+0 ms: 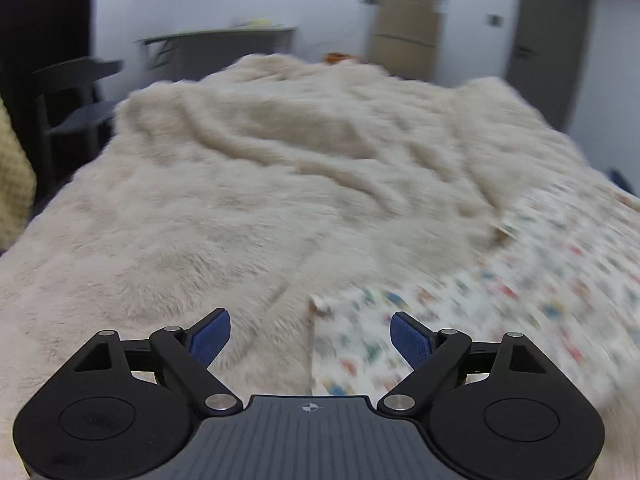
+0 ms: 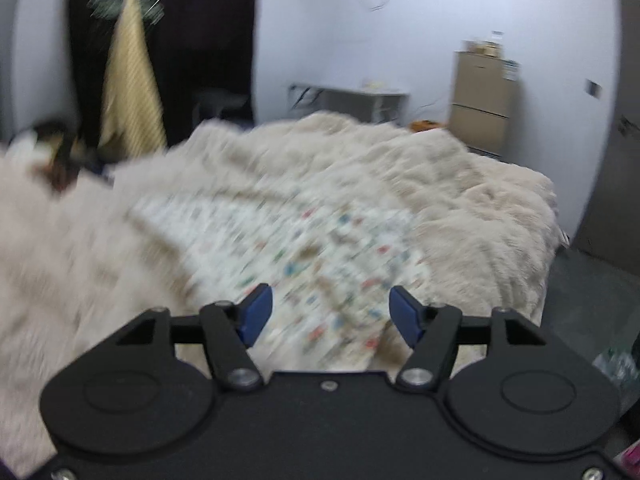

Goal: Fold clothes
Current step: 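Lower the cloth onto the blanket and open both grippers, then grasp the cloth edge again with the right gripper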

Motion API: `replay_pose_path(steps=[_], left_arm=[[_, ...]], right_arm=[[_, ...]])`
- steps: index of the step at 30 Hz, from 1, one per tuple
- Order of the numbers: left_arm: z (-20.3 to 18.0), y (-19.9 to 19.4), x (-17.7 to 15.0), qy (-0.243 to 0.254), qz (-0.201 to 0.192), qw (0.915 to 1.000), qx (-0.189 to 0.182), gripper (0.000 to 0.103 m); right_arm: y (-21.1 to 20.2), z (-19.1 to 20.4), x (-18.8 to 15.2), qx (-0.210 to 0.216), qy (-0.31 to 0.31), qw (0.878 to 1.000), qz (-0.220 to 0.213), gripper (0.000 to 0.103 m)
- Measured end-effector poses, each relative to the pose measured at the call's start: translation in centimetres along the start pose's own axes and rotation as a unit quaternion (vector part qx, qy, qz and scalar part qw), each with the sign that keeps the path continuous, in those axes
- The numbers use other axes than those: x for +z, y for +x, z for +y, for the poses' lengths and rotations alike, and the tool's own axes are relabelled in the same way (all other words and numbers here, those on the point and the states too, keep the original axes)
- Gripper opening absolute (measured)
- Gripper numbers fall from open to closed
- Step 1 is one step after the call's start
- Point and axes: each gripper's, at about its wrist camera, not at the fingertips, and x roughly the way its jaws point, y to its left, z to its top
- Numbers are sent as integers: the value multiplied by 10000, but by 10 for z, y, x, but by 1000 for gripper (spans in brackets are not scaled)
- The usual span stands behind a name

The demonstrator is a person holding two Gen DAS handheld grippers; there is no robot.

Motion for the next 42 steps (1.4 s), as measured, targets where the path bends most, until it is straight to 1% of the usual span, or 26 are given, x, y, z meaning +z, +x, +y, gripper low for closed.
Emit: replay_pose_path(steps=[2,5,7,8,9,12,15,17,18,19,21,23,24,25,26,27,28,31,32,34,35,37,38,40,41,42], left_arm=[[-9,17,18,-72,55,9997,212,84],[-36,40,52,-303,118,9966,752,87],[-51,52,73,-834,3,9898,1159,97],[-54,54,76,-1082,-59,9879,1111,97],[-59,56,80,-1493,-117,9844,926,99],[-65,56,79,-2655,39,9631,446,99],[-65,49,79,-3103,62,9504,206,99],[-52,33,85,-3096,-48,9507,159,99],[-40,22,88,-3119,-171,9495,291,99],[-23,11,93,-3226,-312,9447,495,99],[15,-14,102,-3616,-636,9251,969,100],[54,-38,109,-4121,-1003,8937,1463,103],[75,-50,115,-4383,-1211,8729,1769,103],[98,-64,125,-4618,-1420,8487,2152,103],[121,-76,138,-4764,-1558,8262,2572,103],[141,-86,153,-4821,-1612,8097,2932,103],[154,-93,166,-4865,-1636,7978,3163,103],[168,-100,197,-4846,-1772,7847,3437,103],[165,-97,202,-4752,-1754,7895,3465,103],[154,-82,217,-4336,-1670,8103,3571,103],[149,-74,218,-4236,-1641,8163,3566,103],[131,-49,212,-4038,-1553,8345,3412,103],[123,-36,206,-3974,-1480,8441,3280,103],[110,-1,181,-3884,-1169,8691,2831,102],[104,17,169,-3838,-973,8814,2575,101],[98,38,157,-3797,-680,8949,2246,99]], right_arm=[[11,-24,9,-22,377,9993,19,64],[36,-60,21,-151,1097,9936,210,67],[63,-89,25,-285,1694,9842,432,67],[83,-108,24,-366,2064,9760,591,67],[103,-126,24,-446,2430,9661,749,67],[146,-153,4,-328,3180,9417,1050,67],[183,-165,-21,-162,3795,9162,1273,65],[203,-166,-39,-89,4104,9014,1375,63],[212,-163,-47,-90,4192,8969,1407,63],[217,-161,-52,-108,4244,8944,1411,63],[222,-158,-57,-164,4323,8913,1356,63],[223,-159,-61,-217,4460,8862,1239,59],[223,-159,-63,-244,4527,8835,1179,49],[225,-161,-65,-294,4570,8816,1140,41],[226,-165,-66,-359,4597,8803,1115,39],[228,-168,-67,-405,4612,8795,1102,37],[231,-173,-69,-494,4618,8787,1106,32],[238,-181,-71,-647,4638,8762,1140,22],[241,-182,-71,-662,4636,8760,1153,21],[247,-183,-70,-692,4633,8756,1181,19],[249,-183,-70,-660,4652,8749,1170,20],[251,-183,-70,-470,4763,8705,1145,31],[252,-182,-71,-272,4838,8670,1159,34],[251,-181,-74,-98,4887,8641,1200,36],[250,-181,-75,-44,4903,8629,1219,35],[248,-181,-75,-33,4914,8626,1202,27]])
